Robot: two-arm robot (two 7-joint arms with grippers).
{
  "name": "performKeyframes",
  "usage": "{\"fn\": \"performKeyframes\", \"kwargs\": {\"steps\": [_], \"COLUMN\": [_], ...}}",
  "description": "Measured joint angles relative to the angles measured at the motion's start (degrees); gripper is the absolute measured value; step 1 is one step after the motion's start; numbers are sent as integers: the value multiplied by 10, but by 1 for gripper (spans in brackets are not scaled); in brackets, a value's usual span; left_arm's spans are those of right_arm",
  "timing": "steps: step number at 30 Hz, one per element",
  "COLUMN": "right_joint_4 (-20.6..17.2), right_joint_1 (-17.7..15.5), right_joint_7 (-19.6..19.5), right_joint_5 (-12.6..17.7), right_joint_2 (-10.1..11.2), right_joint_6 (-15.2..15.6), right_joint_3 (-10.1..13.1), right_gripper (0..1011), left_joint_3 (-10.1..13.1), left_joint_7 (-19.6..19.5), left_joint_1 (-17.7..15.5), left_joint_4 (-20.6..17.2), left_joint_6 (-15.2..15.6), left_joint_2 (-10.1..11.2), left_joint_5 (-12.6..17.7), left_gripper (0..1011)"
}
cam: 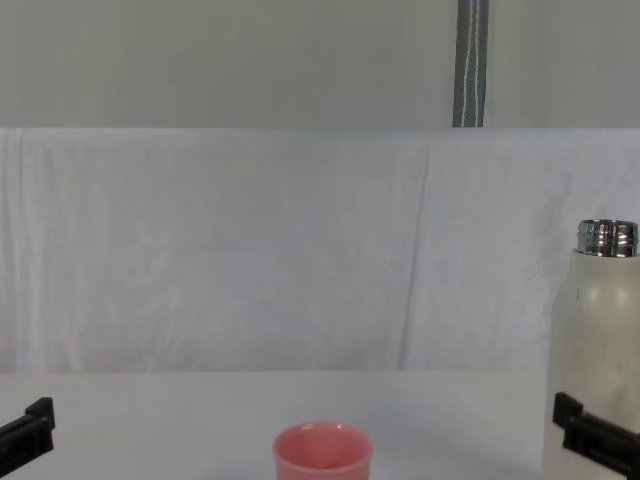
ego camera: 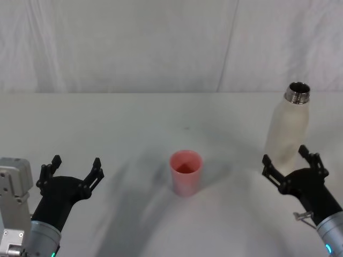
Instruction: Grasp the thermos with one hand and pour water into the cup lid.
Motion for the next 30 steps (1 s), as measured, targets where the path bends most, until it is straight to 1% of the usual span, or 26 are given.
{"fn": "performKeyframes", "kwargs": {"steps": [5, 12, 21, 30], "right_joint_4": [-1, -2, 8, 20], "right_joint_1": [-12, -21, -20, -16], "right_joint_7": [7, 13, 17, 16], "right_joint_5": [4, 3, 1, -4], "right_joint_2": [1, 6, 8, 10], "right_joint_6": [-5, -5, -1, 2], "right_joint_3": [-12, -30, -47, -58], "right_gripper": [1003, 1003, 1003, 1003], "left_joint_3": [0, 0, 0, 0], "left_joint_7": [0, 0, 0, 0], "left_joint_1": [0, 0, 0, 0], "left_joint_4": [0, 0, 0, 0], "left_joint_6": [0, 0, 0, 0], "left_joint_2": [0, 0, 0, 0], "left_joint_5": [0, 0, 0, 0], "left_gripper": [1001, 1001, 1001, 1001]}}
